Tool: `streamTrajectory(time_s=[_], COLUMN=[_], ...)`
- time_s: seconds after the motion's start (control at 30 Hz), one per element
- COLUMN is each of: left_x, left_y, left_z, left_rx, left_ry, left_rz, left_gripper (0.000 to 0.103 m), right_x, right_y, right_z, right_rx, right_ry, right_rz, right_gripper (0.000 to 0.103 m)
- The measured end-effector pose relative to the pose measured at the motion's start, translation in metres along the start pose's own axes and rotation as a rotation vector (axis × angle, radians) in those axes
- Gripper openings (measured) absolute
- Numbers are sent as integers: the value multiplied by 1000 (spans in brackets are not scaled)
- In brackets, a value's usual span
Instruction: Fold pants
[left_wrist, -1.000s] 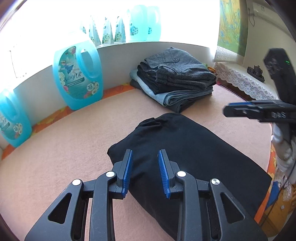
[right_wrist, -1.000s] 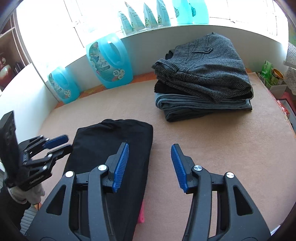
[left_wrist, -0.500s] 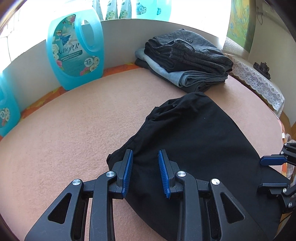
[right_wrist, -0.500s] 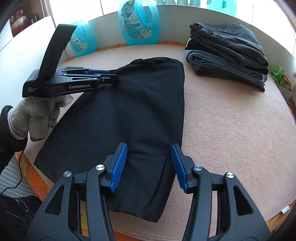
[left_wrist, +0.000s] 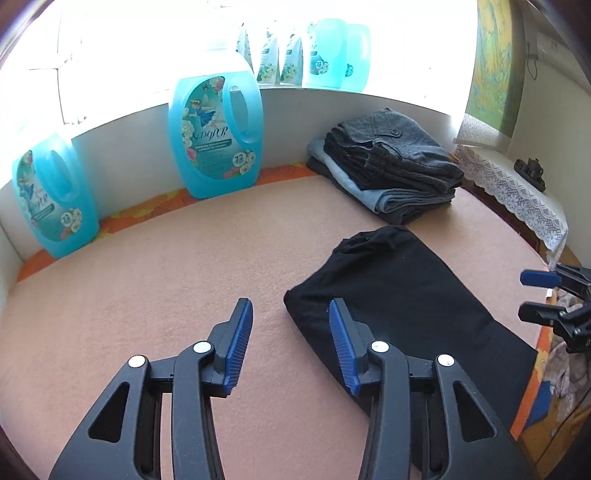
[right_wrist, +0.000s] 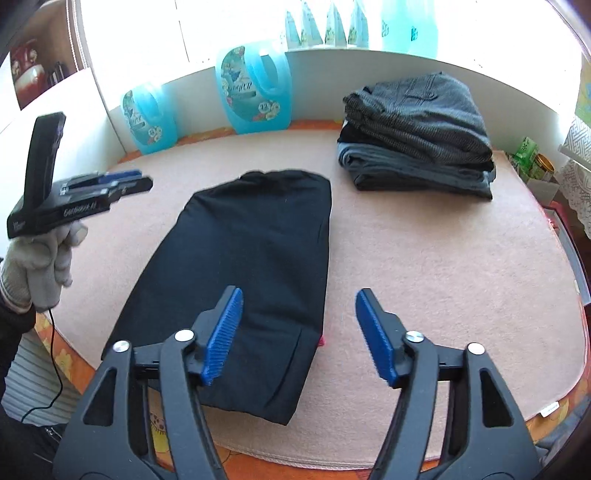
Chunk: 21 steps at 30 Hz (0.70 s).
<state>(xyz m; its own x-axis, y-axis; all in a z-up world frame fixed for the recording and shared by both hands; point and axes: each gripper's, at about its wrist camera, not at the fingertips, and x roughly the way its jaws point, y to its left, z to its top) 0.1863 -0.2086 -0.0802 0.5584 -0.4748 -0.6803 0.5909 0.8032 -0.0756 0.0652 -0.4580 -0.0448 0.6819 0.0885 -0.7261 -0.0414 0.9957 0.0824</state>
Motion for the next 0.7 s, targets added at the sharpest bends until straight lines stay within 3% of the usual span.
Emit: streamTrajectory(time_s=[0.07,0.1,0.17,0.3,0.53,0.7], left_x=[-10,-12,-12,4,34,47], left_y=[-3,-4,-7,-15,-5,-7], left_z=[-10,-15,-25,-45,-64,-62], left_rx=[-52,-85,-145,-225,-364,-361], left_ry=[17,32,66,137,147,144], left_rz=[-66,-103,-155,-232,-264,-259], left_gripper=[46,52,60,60,60,60], right_x=[2,7,27,62,110,116], right_y=[-6,-7,-9,-17,-43,-48], right_z=[4,6,10,12,7,6], right_rx=[21,20,12,-3,27,31], right_ry=[-13,7,68,163,269,221], right_rz=[38,55,75,69,178,249], right_gripper=[98,100,100,100,100,100])
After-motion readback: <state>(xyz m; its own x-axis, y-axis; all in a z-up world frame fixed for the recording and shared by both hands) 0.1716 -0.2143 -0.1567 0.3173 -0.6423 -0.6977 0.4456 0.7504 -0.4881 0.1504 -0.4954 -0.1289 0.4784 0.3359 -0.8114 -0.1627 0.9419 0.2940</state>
